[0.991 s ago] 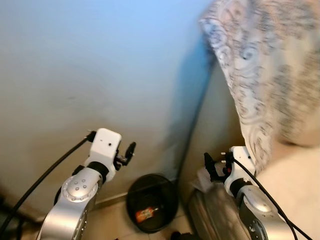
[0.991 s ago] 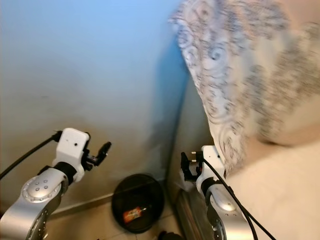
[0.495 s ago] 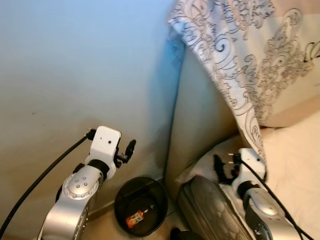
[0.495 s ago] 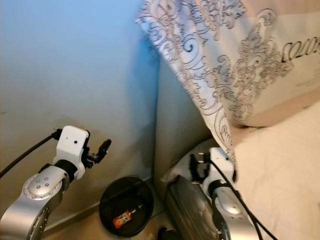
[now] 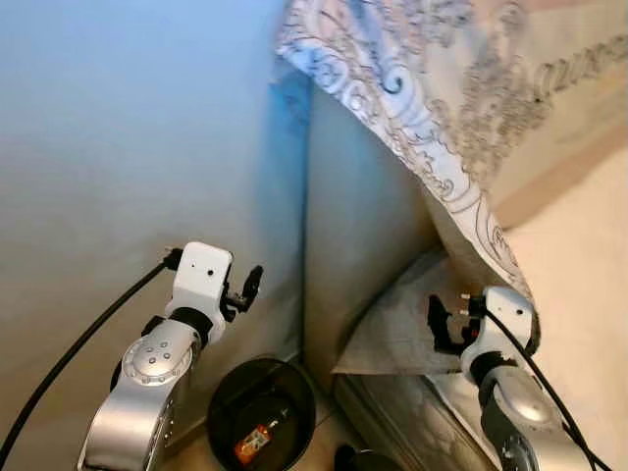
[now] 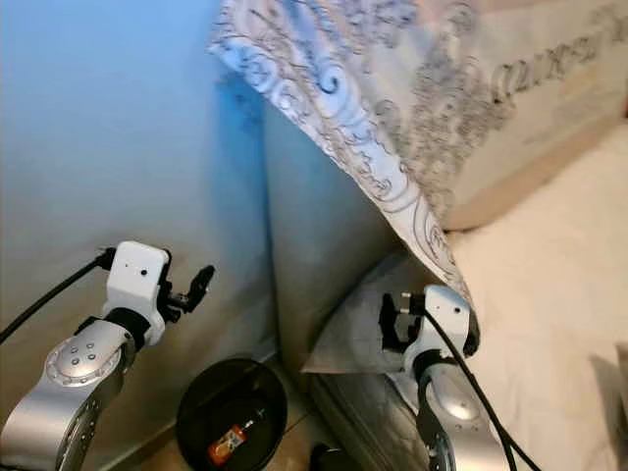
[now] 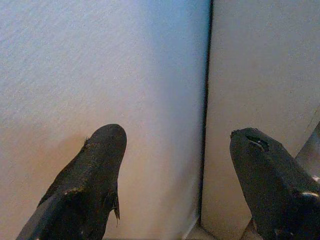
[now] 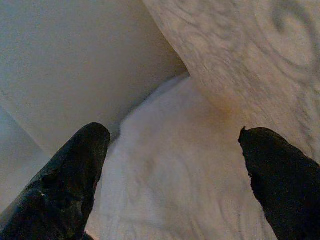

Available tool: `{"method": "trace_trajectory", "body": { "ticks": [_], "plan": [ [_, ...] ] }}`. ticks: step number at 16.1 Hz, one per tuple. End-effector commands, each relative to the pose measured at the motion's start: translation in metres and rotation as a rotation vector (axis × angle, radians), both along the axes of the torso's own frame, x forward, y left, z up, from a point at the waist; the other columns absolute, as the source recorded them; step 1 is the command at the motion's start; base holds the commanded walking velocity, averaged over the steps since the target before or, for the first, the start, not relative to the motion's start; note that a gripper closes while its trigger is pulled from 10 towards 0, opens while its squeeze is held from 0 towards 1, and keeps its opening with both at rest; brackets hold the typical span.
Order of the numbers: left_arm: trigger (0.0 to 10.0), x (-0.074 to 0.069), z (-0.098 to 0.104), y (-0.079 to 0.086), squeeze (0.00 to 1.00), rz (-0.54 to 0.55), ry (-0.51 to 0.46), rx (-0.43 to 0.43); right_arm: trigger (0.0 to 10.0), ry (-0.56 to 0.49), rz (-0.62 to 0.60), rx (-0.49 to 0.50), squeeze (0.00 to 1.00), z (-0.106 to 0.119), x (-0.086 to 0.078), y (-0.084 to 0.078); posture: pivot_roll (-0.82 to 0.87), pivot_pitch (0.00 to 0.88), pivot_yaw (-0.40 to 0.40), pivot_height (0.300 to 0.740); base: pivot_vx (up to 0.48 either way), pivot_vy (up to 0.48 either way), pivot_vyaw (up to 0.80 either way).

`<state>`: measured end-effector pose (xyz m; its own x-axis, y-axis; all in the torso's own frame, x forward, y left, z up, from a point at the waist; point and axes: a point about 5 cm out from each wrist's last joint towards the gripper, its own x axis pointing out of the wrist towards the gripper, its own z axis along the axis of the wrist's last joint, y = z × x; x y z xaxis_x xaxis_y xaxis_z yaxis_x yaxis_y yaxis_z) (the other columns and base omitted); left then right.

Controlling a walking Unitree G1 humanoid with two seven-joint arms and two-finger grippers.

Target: Clean up the room

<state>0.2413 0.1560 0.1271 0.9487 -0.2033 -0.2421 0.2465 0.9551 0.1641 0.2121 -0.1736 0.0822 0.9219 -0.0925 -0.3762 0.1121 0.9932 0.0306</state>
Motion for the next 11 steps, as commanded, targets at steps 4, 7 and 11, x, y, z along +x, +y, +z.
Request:
{"method": "trace_trajectory", "body": {
  "ticks": [4,7,11],
  "plan": [
    [10.0,-0.005,-0.002,0.002,0.0,0.023,-0.02,-0.003,10.0,0.008,-0.045,0.002,1.0,-0.002,-0.011,-0.005,0.05,0.0,0.002,0.74,0.0,0.0,-0.79],
    [10.0,-0.019,-0.012,-0.003,0.0,-0.075,0.051,0.014,10.0,0.066,0.033,-0.025,1.0,-0.008,-0.022,0.001,0.05,0.0,-0.015,0.74,0.0,0.0,-0.79],
    [10.0,-0.046,-0.023,0.002,0.0,-0.319,0.211,0.046,10.0,0.267,0.539,0.009,1.0,-0.024,-0.033,0.019,0.05,0.0,-0.002,0.74,0.0,0.0,-0.75]
  ]
}}
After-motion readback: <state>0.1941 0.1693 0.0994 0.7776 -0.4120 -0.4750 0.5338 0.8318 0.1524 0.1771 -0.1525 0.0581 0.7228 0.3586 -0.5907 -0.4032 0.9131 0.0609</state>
